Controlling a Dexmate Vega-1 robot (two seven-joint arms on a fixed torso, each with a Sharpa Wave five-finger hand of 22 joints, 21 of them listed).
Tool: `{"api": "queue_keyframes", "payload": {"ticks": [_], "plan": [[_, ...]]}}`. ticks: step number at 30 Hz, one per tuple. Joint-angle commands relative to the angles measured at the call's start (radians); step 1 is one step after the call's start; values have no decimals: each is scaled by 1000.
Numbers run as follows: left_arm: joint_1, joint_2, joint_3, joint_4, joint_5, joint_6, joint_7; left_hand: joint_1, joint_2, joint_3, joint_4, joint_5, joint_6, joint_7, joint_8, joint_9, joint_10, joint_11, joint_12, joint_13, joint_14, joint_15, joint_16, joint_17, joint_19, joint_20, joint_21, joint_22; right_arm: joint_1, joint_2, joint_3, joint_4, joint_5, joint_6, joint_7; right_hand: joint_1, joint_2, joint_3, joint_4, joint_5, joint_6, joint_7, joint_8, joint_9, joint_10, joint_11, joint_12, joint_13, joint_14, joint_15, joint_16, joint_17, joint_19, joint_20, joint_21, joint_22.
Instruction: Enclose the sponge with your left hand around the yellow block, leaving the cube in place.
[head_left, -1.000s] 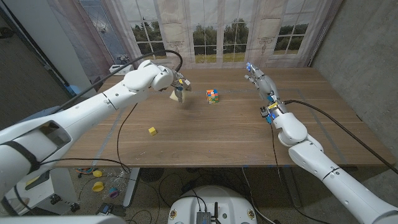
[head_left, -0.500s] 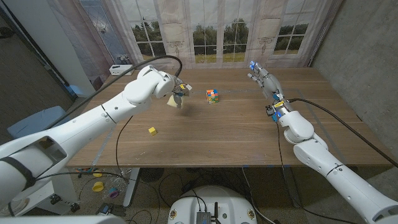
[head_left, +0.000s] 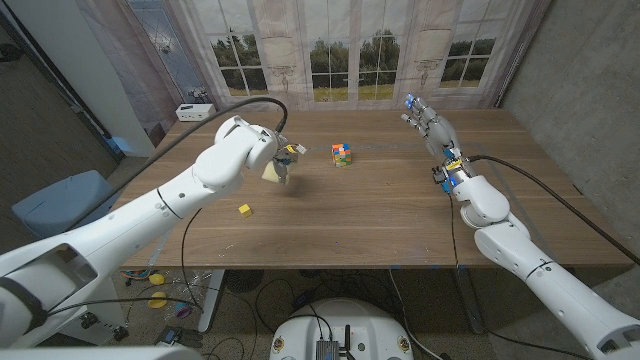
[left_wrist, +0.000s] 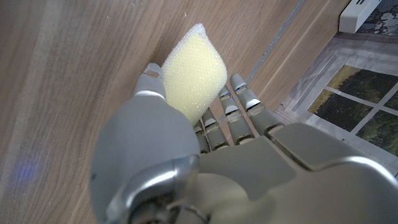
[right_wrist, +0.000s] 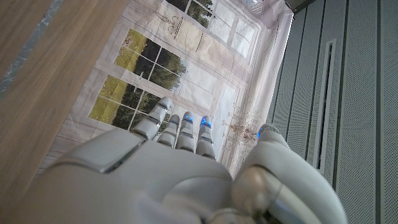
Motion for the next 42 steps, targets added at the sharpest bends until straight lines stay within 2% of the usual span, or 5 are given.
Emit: {"api": "queue_keyframes", "payload": {"ticks": [1, 22, 27, 42], "plan": [[120, -5, -62, -99, 120, 68, -109, 6, 4, -6, -4, -5, 8, -2, -4, 2, 9, -2, -2, 3, 3, -172, 1, 4, -1, -34, 0, -1, 50, 22, -17, 69, 36, 31, 67, 7, 8, 6, -1, 1, 11, 0, 3, 5, 8, -1, -2, 4, 10, -3, 1, 3, 8, -1, 2, 3], [289, -61, -177, -149, 303, 101, -229, 9, 3, -12, -4, -13, 2, 3, -16, 3, 6, 2, -11, 4, -1, -171, -1, 3, -7, -31, -3, -1, 110, 42, -39, 130, 51, 52, 129, 8, 10, 10, -2, -1, 14, 0, 2, 5, 13, -3, -3, 4, 13, -4, 1, 3, 10, -2, 1, 3], [320, -75, -202, -155, 343, 96, -250, 9, 1, -14, -5, -14, 3, 0, -18, 3, 6, -5, -13, 4, -2, -171, -1, 3, -8, -31, -4, -2, 114, 44, -39, 136, 52, 49, 129, 8, 10, 10, -2, -1, 15, 0, 2, 5, 13, -2, -3, 4, 14, -4, 0, 3, 10, -2, 1, 3], [384, -109, -269, -121, 401, 77, -260, 11, -1, -18, -5, -17, -2, 6, -24, 4, 0, 4, -20, 5, -7, -172, -3, 3, -8, -30, -4, -2, 115, 37, -42, 119, 40, 36, 121, 8, 9, 12, -3, -2, 15, 0, 1, 5, 14, 0, -5, 4, 16, -4, 0, 3, 12, -2, 1, 3]]}}
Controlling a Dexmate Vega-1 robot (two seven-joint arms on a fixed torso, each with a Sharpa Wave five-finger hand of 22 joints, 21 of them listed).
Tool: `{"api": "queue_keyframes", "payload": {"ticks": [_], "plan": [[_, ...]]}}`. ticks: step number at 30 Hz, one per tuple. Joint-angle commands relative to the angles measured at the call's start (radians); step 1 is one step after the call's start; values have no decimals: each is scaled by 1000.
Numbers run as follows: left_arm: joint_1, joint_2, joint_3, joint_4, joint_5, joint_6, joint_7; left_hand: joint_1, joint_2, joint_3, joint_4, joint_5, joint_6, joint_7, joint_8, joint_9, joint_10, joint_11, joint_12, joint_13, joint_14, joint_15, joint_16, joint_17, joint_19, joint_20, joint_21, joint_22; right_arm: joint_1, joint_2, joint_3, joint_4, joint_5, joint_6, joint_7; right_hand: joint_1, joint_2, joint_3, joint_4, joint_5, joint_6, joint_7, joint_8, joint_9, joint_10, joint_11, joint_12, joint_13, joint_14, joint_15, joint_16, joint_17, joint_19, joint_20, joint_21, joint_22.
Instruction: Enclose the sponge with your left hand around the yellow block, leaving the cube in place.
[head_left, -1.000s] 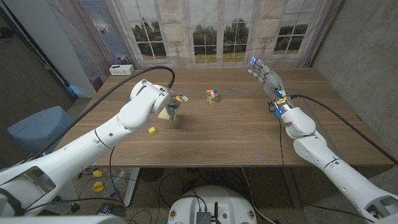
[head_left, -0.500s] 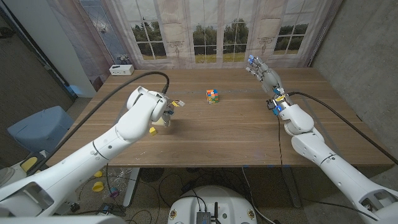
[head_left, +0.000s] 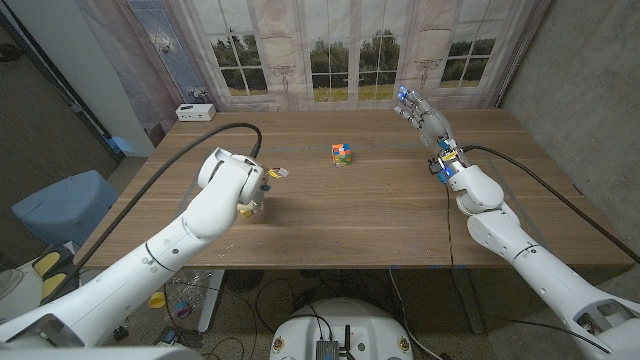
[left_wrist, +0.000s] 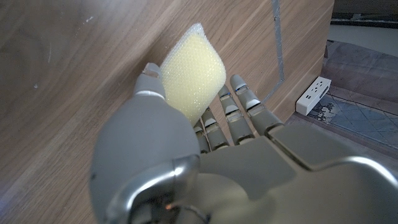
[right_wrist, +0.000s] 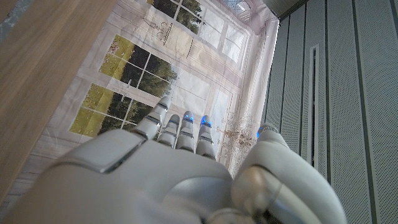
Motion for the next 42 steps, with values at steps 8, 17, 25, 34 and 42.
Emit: {"api": "queue_keyframes", "payload": {"ticks": [8, 17, 25, 34, 42], "plan": [[50, -43, -52, 65, 33, -19, 7, 10, -3, -9, 0, -3, -7, 9, -7, 2, -4, 3, -9, 5, -12, -171, -4, 3, -5, -24, -1, 3, -9, -13, 0, -36, -21, -27, -28, 2, 3, 6, -3, -3, 7, -1, 1, 5, 5, -1, -5, 4, 10, 2, -1, 3, 8, 3, 0, 3], [45, -45, -34, 91, 22, -19, 25, 8, -3, -12, 2, -4, -9, 10, -10, 2, -7, 5, -12, 6, -15, -170, -4, 3, -4, -23, -1, 3, -31, -27, 6, -69, -29, -42, -50, 3, 1, 6, -4, -3, 7, 0, 1, 5, 8, 1, -5, 4, 11, 4, -2, 3, 8, 3, 0, 3], [48, -43, -20, 104, 17, -8, 35, 8, -3, -14, 3, -5, -10, 10, -11, 2, -7, 7, -13, 6, -18, -170, -4, 3, -4, -23, -1, 3, -55, -41, 15, -99, -37, -45, -67, 2, 1, 7, -4, -3, 8, 0, 1, 5, 9, 0, -5, 4, 11, 4, -2, 3, 8, 3, 0, 3], [50, -40, -6, 131, 35, 7, 51, 7, -2, -16, 4, -6, -12, 10, -14, 3, -9, 7, -16, 6, -19, -170, -3, 4, -4, -23, -1, 4, -75, -51, 22, -124, -42, -54, -83, 2, 0, 7, -5, -3, 9, 0, 1, 5, 12, 4, -5, 4, 12, 5, -2, 3, 8, 3, -1, 3], [33, -42, 12, 155, 41, 2, 67, 6, -2, -18, 5, -6, -16, 12, -16, 3, -9, 7, -17, 6, -20, -170, -3, 4, -3, -21, -1, 4, -82, -56, 27, -134, -44, -60, -90, 1, -1, 7, -5, -4, 10, 2, 1, 5, 16, 3, -4, 4, 12, 6, -2, 4, 8, 4, -1, 3]]}}
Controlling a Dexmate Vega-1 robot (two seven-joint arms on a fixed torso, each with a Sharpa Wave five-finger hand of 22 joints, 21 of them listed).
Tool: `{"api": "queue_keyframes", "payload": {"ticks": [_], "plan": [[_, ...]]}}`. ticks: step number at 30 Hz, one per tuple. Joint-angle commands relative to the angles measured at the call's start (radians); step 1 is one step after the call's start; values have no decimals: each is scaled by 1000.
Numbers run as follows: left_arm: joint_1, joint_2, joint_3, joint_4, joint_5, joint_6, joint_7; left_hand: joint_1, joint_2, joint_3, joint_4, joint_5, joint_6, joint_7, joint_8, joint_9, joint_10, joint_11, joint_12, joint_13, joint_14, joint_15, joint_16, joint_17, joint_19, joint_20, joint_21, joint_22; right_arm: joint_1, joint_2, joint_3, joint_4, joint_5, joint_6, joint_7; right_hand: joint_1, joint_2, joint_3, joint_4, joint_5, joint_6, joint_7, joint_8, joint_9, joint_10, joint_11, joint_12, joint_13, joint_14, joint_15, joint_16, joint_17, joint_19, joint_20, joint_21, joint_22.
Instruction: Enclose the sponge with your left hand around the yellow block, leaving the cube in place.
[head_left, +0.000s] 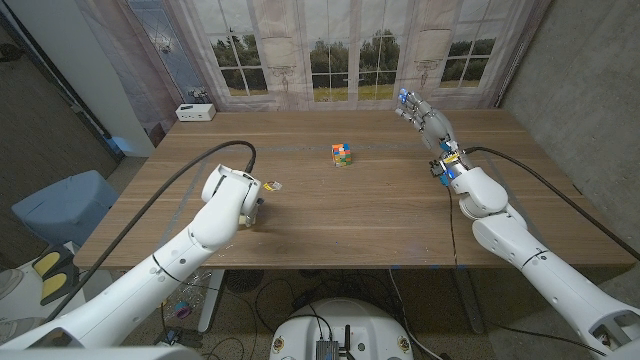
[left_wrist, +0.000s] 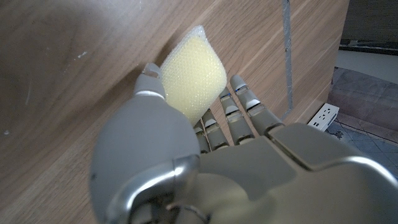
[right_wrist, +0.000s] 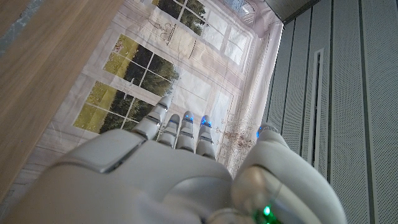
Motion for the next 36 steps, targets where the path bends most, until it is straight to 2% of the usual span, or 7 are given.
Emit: {"api": "queue_keyframes", "payload": {"ticks": [1, 14, 26, 32, 34, 35, 36], "plan": [[-18, -1, 27, 40, 14, 3, 25, 6, -1, -7, 0, -4, -7, 2, -2, 3, 0, -3, -3, 1, -4, -164, 1, 4, -3, -20, -1, 3, -18, -9, 9, -24, -6, -11, -18, 1, -1, 3, -1, -4, 11, 1, 1, 5, 12, 1, 0, 4, 9, 2, -2, 4, 5, 0, -1, 3], [-30, -9, 52, 83, 27, 15, 42, 3, 7, -11, 6, -4, 3, 9, 1, 4, 14, 4, 0, 2, 6, -161, 7, 4, 30, -11, 13, 4, -12, -12, 8, -30, -14, -31, -28, -1, 0, 4, -1, -4, 12, 1, 1, 5, 12, -1, -1, 4, 10, 2, -2, 4, 5, 0, -1, 3], [-25, -22, 89, 148, 26, 45, 120, 34, 71, 19, 11, 5, 92, 18, 23, 4, 84, 2, 16, 2, 83, -164, 23, 6, 94, -12, 44, 8, -4, -14, 4, -44, -29, -61, -48, 3, 8, 10, -2, -3, 21, 4, 3, 5, 23, -11, 2, 4, 16, -2, -1, 4, 10, -6, 0, 3], [7, -11, 98, 170, -38, 68, 257, 82, 85, 80, 16, -9, 296, 8, 57, -1, 271, -7, 53, -1, 251, -171, 40, 9, 202, -53, 112, 11, -12, -21, 10, -64, -39, -75, -69, 5, 8, 12, -3, -4, 22, 4, 3, 5, 26, -7, 2, 4, 17, -2, -1, 3, 11, -6, 0, 3], [19, -5, 101, 173, -64, 75, 304, 123, 67, 113, -4, -30, 387, 8, 62, -5, 347, -21, 59, -3, 340, -174, 43, 10, 254, -75, 148, 10, -17, -24, 12, -72, -43, -80, -78, 5, 8, 12, -4, -4, 23, 5, 3, 5, 26, -7, 2, 4, 18, -1, -1, 3, 11, -5, 0, 3], [25, -1, 103, 175, -76, 79, 325, 136, 65, 123, -12, -40, 417, 5, 63, -5, 359, -18, 56, -4, 378, -176, 48, 12, 266, -83, 159, 10, -18, -26, 13, -77, -46, -83, -81, 5, 8, 13, -4, -4, 23, 5, 3, 5, 26, -5, 1, 4, 18, -2, -1, 3, 11, -6, 0, 3], [29, 3, 108, 177, -85, 81, 346, 152, 63, 136, -22, -55, 466, 18, 68, -5, 404, -14, 61, -4, 424, -178, 50, 13, 289, -91, 177, 10, -19, -26, 14, -79, -46, -84, -83, 5, 7, 13, -4, -4, 22, 5, 2, 5, 26, -9, 1, 4, 18, -2, -1, 3, 11, -6, 0, 3]]}}
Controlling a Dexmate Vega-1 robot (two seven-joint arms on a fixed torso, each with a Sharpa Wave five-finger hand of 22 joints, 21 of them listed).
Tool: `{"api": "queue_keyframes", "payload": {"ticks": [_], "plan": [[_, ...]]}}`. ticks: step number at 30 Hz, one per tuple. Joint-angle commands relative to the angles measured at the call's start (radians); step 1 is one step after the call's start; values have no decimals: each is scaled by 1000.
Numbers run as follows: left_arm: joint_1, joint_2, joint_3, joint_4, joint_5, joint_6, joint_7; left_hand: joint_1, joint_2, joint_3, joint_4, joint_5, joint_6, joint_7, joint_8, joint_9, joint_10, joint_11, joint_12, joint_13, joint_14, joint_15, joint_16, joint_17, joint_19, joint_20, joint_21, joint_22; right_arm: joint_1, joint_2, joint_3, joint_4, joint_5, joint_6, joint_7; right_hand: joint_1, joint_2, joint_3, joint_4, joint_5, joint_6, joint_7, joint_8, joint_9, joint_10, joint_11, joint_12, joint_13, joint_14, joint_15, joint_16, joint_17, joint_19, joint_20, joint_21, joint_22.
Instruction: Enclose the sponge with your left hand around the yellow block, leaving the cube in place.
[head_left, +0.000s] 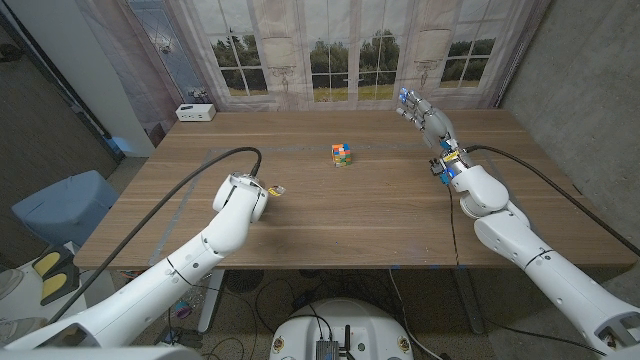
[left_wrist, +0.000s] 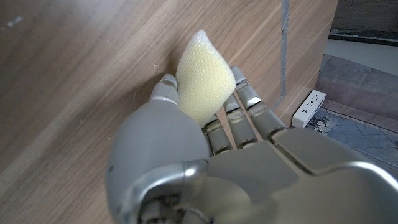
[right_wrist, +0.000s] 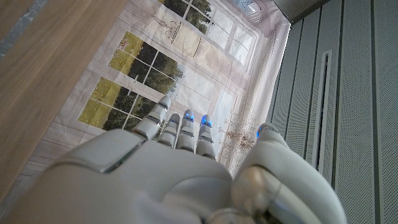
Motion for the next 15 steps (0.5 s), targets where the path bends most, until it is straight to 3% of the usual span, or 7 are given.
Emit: {"api": "queue_keyframes", "payload": {"ticks": [1, 4, 7, 8, 9, 14, 15], "plan": [[56, 23, 32, 47, -113, 36, 222, 78, -12, 58, -41, -55, 255, -44, 22, 4, 191, -18, 22, 1, 193, -161, 20, 10, 81, -91, 70, 5, -14, -10, 8, -35, -21, -26, -39, 5, 7, 7, 1, -4, 12, 1, 2, 5, 11, 2, 1, 4, 7, 2, -1, 3, 7, -2, 0, 3], [78, 37, 34, 44, -153, 50, 293, 144, -23, 75, -74, -120, 409, -30, 63, 17, 332, -11, 48, 17, 359, -168, 61, 19, 120, -103, 135, 18, -16, -14, 9, -43, -26, -31, -43, 6, 7, 8, 1, -4, 11, 1, 2, 5, 12, 4, 1, 4, 8, 2, -1, 3, 8, -2, 0, 3], [88, 44, 35, 40, -186, 69, 327, 194, -36, 76, -83, -165, 467, -1, 80, 21, 393, -3, 74, 59, 459, -167, 88, 25, 155, -120, 199, 32, -16, -15, 10, -48, -33, -33, -50, 6, 7, 8, 1, -4, 12, 1, 2, 5, 12, 5, 1, 4, 8, 2, -1, 3, 8, -2, 0, 3], [88, 46, 36, 39, -193, 76, 330, 199, -37, 76, -82, -171, 472, 5, 81, 21, 397, -1, 77, 66, 471, -167, 91, 26, 158, -124, 208, 34, -15, -14, 10, -48, -33, -32, -48, 6, 7, 8, 1, -4, 12, 1, 2, 5, 11, 4, 0, 4, 8, 2, -1, 3, 9, -1, 0, 3], [91, 49, 36, 36, -202, 83, 340, 209, -37, 77, -81, -180, 485, 20, 83, 21, 410, 22, 84, 79, 492, -165, 97, 29, 161, -125, 224, 36, -14, -12, 10, -49, -32, -35, -52, 6, 7, 8, 1, -4, 12, 1, 2, 5, 12, 4, 0, 4, 8, 3, -1, 3, 9, -1, 0, 3], [110, 67, 24, 13, -242, 124, 416, 242, -49, 77, -84, -198, 508, 56, 81, 19, 416, 39, 96, 116, 532, -163, 109, 37, 173, -139, 268, 41, -1, -5, 4, -41, -34, -34, -48, 6, 6, 8, 0, -5, 12, 1, 2, 5, 12, 7, 0, 4, 8, 3, -2, 3, 9, -1, 0, 3], [122, 68, 12, 0, -257, 140, 455, 249, -51, 78, -84, -200, 513, 61, 80, 18, 415, 56, 99, 124, 538, -162, 109, 36, 172, -141, 277, 42, 3, -3, 2, -38, -39, -32, -48, 6, 6, 9, 0, -5, 13, 1, 2, 5, 12, 6, 0, 4, 8, 3, -2, 3, 9, -2, 0, 3]]}}
